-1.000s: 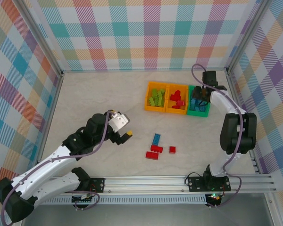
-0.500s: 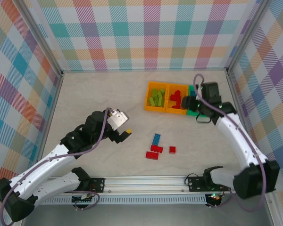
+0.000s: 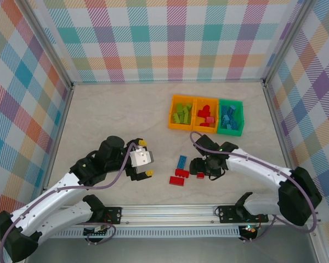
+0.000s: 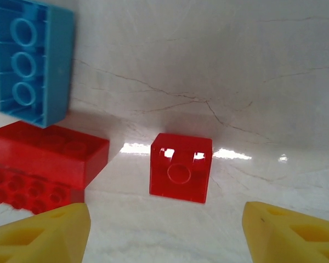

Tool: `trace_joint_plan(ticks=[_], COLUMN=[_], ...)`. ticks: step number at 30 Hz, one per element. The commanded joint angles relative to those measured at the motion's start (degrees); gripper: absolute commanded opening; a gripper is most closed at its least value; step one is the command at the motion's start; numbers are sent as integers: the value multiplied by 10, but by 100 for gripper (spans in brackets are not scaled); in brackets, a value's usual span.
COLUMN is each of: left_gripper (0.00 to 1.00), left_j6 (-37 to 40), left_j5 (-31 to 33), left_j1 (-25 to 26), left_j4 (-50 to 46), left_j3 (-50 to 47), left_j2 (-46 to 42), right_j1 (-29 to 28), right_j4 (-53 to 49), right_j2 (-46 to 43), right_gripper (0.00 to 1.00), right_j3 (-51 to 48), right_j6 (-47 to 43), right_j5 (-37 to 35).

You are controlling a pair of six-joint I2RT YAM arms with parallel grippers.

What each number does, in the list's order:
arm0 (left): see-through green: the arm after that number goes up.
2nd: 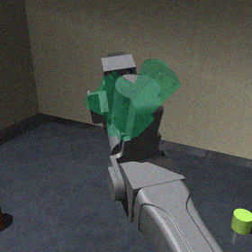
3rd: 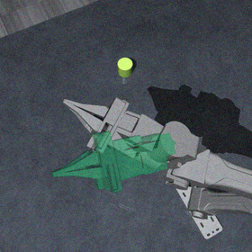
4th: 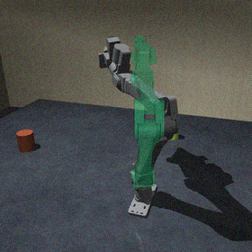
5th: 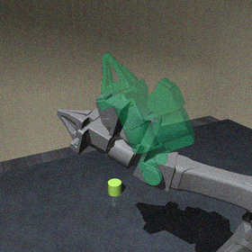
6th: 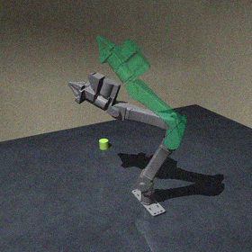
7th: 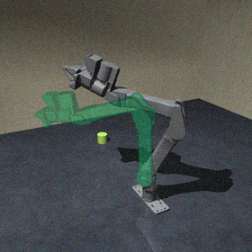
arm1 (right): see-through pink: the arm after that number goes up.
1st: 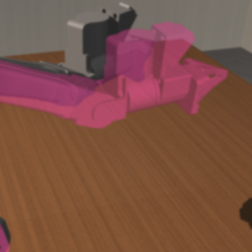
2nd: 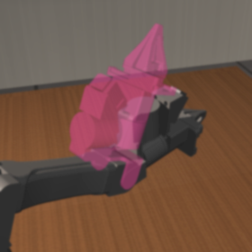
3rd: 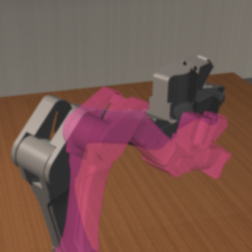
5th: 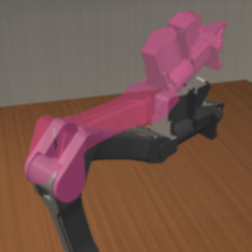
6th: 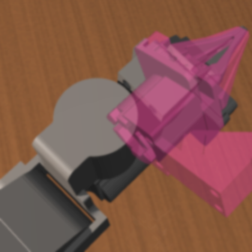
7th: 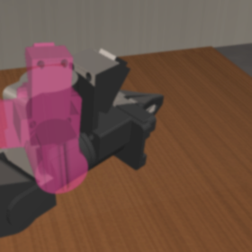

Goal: Sort the legos into containers by color

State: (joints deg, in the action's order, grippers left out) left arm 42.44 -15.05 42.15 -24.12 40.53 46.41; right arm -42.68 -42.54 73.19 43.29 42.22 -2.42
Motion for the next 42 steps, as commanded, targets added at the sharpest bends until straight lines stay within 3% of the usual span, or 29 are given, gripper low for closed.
trace_joint_plan(ticks=[1, 6, 12, 18, 22, 28, 33, 36, 39, 42], left_gripper=[100, 100, 100, 100, 100, 100, 100, 100, 100, 100], left_j6=[22, 28, 35, 38, 27, 13, 12, 11, 7, 2], left_j5=[-22, -7, -2, -3, -3, 29, 44, 48, 51, 45], left_j1=[2, 4, 4, 4, 4, 4, 4, 4, 3, 4], left_j4=[-18, -20, -25, -23, -10, 2, 9, 10, 12, 16], left_j3=[-7, -8, -10, -11, -12, -14, -19, -20, -20, -20], left_j2=[3, 5, 5, 4, 3, 6, 5, 8, 10, 12], right_j1=[-3, -4, -6, 8, 86, 186, 227, 234, 234, 235], right_j4=[36, 81, 76, 33, 73, 169, 206, 179, 146, 149], right_j2=[30, 78, 76, 3, -10, 118, 243, 298, 306, 261], right_gripper=[68, 55, 30, 26, 22, 23, 24, 48, 56, 62], right_j3=[-11, -35, -29, 35, 109, 243, 335, 400, 435, 406], right_j6=[20, 16, 12, -45, -139, -257, -287, -297, -295, -277], right_j5=[-29, -26, -34, -120, -165, -165, -138, -131, -130, -107])
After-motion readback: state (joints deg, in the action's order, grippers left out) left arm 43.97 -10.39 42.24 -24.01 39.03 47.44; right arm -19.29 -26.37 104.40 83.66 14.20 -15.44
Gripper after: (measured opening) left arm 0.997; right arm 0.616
